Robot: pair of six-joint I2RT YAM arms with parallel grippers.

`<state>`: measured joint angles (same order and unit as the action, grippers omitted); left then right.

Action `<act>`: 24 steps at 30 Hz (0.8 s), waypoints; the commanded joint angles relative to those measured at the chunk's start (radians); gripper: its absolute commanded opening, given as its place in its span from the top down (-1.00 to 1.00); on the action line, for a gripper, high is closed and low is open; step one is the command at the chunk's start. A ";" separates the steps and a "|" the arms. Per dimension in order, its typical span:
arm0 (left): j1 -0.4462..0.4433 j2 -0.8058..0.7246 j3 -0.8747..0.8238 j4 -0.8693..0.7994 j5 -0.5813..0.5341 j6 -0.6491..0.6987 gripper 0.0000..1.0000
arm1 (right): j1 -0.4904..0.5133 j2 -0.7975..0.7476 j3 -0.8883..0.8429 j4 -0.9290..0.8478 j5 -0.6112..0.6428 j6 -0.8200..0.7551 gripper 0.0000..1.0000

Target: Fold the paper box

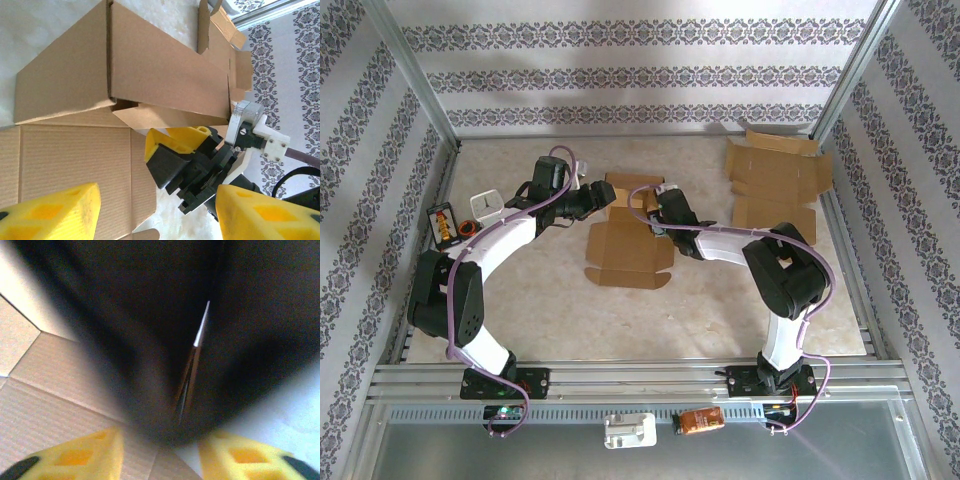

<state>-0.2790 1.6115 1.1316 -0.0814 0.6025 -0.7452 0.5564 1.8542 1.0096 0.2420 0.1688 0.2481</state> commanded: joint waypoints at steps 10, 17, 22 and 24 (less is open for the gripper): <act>0.044 0.000 0.085 -0.096 -0.092 0.124 -0.47 | -0.046 -0.075 -0.054 0.081 -0.141 -0.087 -0.48; 0.051 0.084 0.170 -0.130 -0.059 0.122 -0.41 | -0.075 -0.098 -0.072 0.172 -0.185 -0.152 -0.90; 0.051 0.160 0.241 -0.154 -0.040 0.092 -0.31 | -0.090 -0.054 -0.079 0.314 -0.253 -0.179 -0.78; 0.050 0.194 0.286 -0.192 -0.041 0.104 -0.28 | -0.089 -0.026 -0.085 0.390 -0.266 -0.186 -0.74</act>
<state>-0.2398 1.7744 1.3537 -0.2039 0.5442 -0.6434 0.4667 1.7924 0.9398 0.4858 -0.0406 0.0940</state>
